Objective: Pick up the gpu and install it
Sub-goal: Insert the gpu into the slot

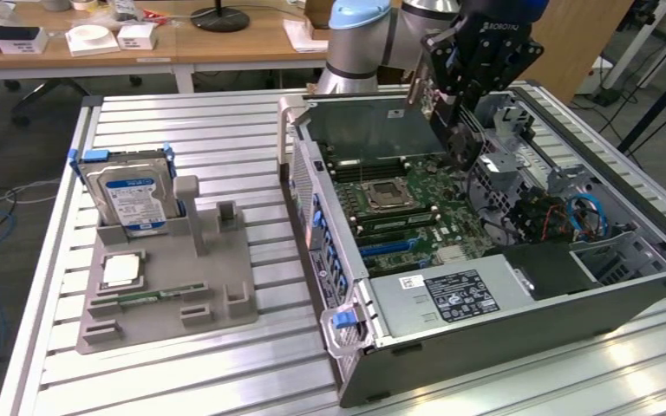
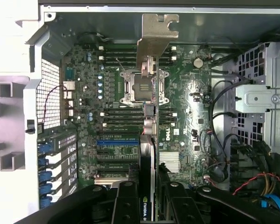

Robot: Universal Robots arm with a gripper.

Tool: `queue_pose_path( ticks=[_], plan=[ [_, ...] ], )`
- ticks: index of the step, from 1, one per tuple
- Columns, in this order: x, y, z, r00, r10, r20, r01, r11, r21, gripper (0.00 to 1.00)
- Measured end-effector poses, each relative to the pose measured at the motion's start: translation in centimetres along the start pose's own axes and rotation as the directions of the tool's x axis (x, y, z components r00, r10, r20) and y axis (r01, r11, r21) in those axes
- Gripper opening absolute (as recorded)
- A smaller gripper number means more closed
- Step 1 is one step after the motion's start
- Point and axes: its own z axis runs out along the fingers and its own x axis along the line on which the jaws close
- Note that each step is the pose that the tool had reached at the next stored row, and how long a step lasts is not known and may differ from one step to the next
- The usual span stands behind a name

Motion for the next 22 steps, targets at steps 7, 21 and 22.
queue_pose_path(
  ticks=[7,21,22],
  plan=[
    [-0.01,0.0,0.0,0.9995,-0.033,-0.0014,0.033,0.9995,-0.0002,0.26],
    [-0.09,0.0,0.01,0.9892,-0.146,-0.006,0.146,0.9892,-0.0014,0.26],
    [-0.1,0.0,0.01,0.9881,-0.154,-0.0063,0.154,0.9881,-0.0015,0.26]
  ],
)
